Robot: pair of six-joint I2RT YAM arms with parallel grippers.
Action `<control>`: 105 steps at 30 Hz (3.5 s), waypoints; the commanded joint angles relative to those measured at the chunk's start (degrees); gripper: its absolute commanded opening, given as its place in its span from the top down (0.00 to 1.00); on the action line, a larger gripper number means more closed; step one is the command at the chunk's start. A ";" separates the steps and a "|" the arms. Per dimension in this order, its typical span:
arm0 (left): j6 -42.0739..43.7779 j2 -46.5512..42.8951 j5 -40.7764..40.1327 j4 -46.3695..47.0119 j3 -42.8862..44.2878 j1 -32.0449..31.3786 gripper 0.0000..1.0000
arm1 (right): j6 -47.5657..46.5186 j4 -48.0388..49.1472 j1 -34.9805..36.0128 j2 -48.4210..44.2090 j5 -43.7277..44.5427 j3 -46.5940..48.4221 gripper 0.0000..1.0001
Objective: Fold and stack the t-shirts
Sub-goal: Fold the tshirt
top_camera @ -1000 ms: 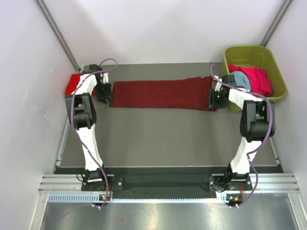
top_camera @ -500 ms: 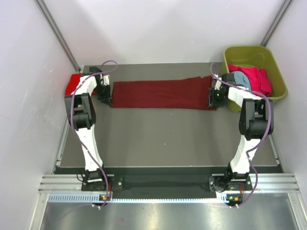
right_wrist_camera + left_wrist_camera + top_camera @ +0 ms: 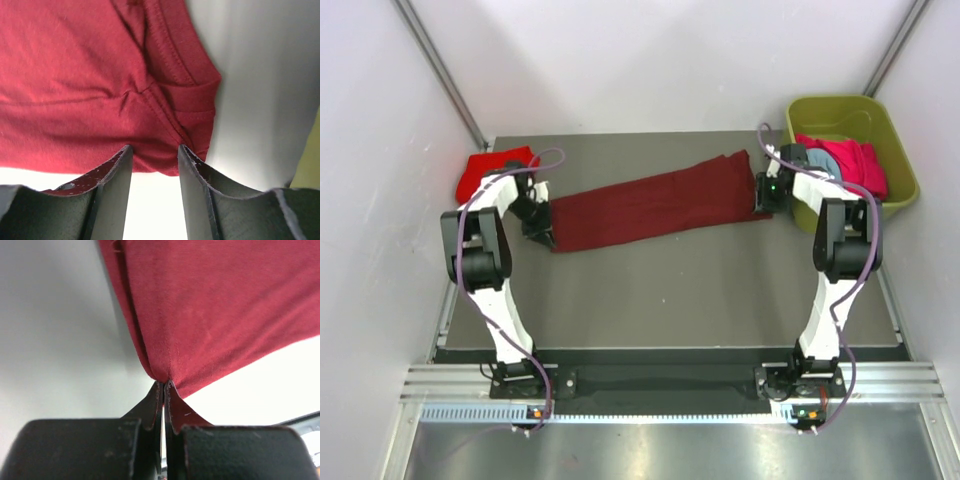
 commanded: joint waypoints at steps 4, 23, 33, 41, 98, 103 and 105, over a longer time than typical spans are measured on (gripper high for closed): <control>-0.34 -10.30 1.62 -1.91 -7.11 -0.90 1.00 | 0.74 2.87 2.44 5.65 0.22 9.10 0.57; 0.10 -23.50 1.53 -3.67 -19.17 -11.35 1.00 | 4.79 4.19 6.23 20.43 -1.54 32.58 0.57; 0.37 -24.55 3.73 -4.29 -18.55 -22.42 1.00 | 4.96 5.25 6.31 19.81 -0.75 31.70 0.57; 0.19 -26.04 6.18 -4.29 -18.46 -25.15 1.00 | 5.05 5.34 6.32 20.60 -0.22 33.36 0.57; -4.73 -19.63 17.35 1.51 -11.26 -48.01 1.00 | 18.06 4.46 8.86 11.89 -8.04 15.34 0.96; -3.94 -19.37 18.23 1.95 -11.08 -50.73 1.00 | 18.41 5.16 8.77 14.97 -6.29 21.22 0.96; -3.24 -18.67 18.32 1.96 -10.30 -52.30 1.00 | 18.76 5.60 8.86 16.38 -5.67 23.60 0.95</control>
